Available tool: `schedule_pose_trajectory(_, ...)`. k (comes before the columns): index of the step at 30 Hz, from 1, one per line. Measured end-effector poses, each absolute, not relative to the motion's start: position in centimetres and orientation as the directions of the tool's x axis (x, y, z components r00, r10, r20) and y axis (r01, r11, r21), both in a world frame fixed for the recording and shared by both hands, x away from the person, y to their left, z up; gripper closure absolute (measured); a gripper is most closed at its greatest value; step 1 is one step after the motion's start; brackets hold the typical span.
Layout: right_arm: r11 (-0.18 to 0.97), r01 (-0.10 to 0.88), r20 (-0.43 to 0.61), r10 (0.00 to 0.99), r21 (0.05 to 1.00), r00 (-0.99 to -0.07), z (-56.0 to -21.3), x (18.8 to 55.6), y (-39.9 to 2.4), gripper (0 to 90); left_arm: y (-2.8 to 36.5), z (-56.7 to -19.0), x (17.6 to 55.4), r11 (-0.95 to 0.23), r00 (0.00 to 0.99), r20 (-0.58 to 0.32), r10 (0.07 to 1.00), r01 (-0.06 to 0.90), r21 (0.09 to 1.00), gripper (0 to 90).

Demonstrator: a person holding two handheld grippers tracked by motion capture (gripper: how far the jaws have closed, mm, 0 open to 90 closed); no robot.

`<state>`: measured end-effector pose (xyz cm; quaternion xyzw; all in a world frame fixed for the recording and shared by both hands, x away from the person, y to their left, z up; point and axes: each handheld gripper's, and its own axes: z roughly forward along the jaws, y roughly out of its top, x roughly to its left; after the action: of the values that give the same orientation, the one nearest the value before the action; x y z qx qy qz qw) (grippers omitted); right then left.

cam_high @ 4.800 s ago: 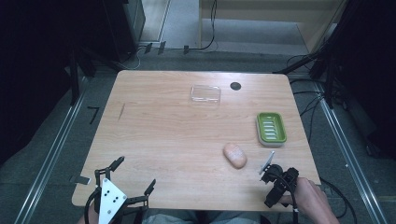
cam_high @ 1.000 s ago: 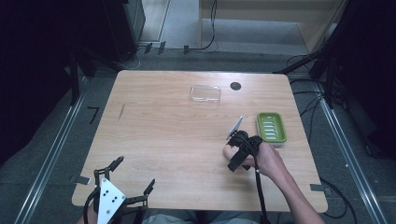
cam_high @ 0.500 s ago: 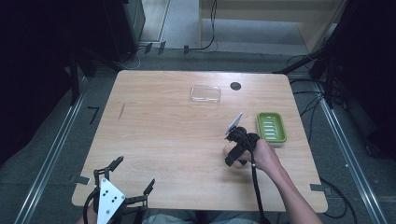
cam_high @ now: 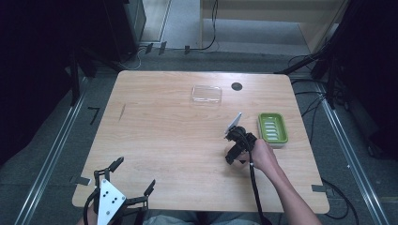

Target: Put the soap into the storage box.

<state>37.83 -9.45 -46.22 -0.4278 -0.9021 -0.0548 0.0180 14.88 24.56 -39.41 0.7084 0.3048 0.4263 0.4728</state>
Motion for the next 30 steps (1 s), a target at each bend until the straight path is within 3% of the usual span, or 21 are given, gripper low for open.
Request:
schedule_pose_trajectory(19,0.653,0.755,0.045,0.754,0.060,-0.655,-46.4,37.7,-8.7,31.7,24.5,-39.4,14.9,-0.371,0.450,0.319,0.834,0.030,0.928,0.0)
schedule_pose_trajectory(30,0.674,0.738,0.041,0.737,0.033,-0.674,-46.5,38.0,-8.3,33.0,24.5,-39.4,14.9,-0.369,0.450,0.317,0.835,0.030,0.929,0.0)
